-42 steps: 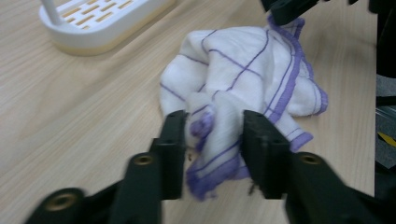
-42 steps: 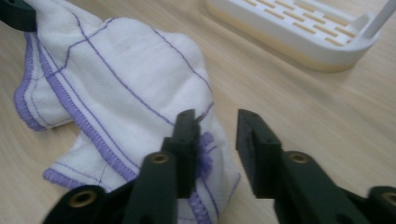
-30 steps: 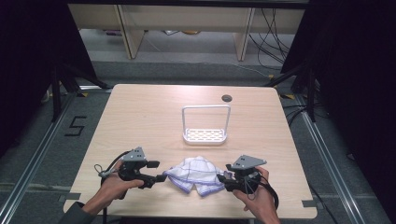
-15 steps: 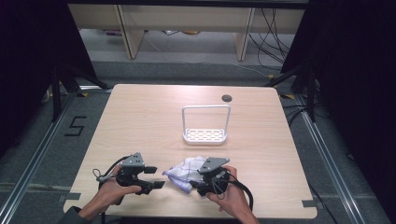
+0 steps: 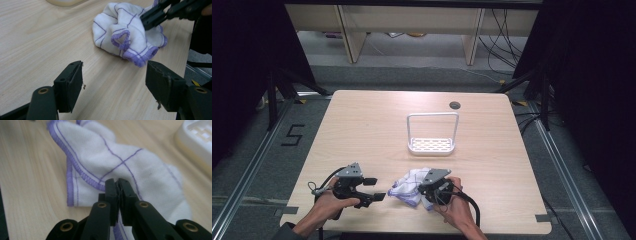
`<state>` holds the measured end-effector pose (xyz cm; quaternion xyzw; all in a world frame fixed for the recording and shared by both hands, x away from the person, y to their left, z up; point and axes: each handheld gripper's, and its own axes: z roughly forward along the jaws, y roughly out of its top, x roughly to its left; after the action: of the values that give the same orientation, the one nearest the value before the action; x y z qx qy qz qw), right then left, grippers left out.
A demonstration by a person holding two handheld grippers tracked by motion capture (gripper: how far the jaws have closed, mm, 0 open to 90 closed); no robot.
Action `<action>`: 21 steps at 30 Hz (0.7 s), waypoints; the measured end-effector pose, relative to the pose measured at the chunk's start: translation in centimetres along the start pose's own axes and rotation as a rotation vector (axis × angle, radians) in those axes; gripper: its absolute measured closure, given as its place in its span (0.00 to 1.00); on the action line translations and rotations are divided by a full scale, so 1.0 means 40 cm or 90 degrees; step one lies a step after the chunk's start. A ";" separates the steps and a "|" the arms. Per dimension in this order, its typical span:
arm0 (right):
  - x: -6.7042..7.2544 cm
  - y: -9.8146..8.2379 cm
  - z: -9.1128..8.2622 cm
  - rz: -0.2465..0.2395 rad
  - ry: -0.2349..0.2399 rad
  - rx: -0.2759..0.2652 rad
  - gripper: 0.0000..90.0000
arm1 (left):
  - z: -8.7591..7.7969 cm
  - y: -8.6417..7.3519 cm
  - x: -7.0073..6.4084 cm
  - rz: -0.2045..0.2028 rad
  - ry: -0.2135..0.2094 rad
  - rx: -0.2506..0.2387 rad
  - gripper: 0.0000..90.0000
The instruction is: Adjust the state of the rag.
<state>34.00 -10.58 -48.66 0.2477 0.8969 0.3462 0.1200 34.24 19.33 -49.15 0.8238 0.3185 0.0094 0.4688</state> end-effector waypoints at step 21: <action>-0.165 -0.049 -0.199 0.128 -0.054 -0.111 0.97 | 0.079 0.014 -0.036 0.082 0.009 0.064 0.37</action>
<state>35.83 -19.78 -43.87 0.3390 0.8282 0.4226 0.1435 34.36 15.94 -50.07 0.8651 0.2680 0.0294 0.4229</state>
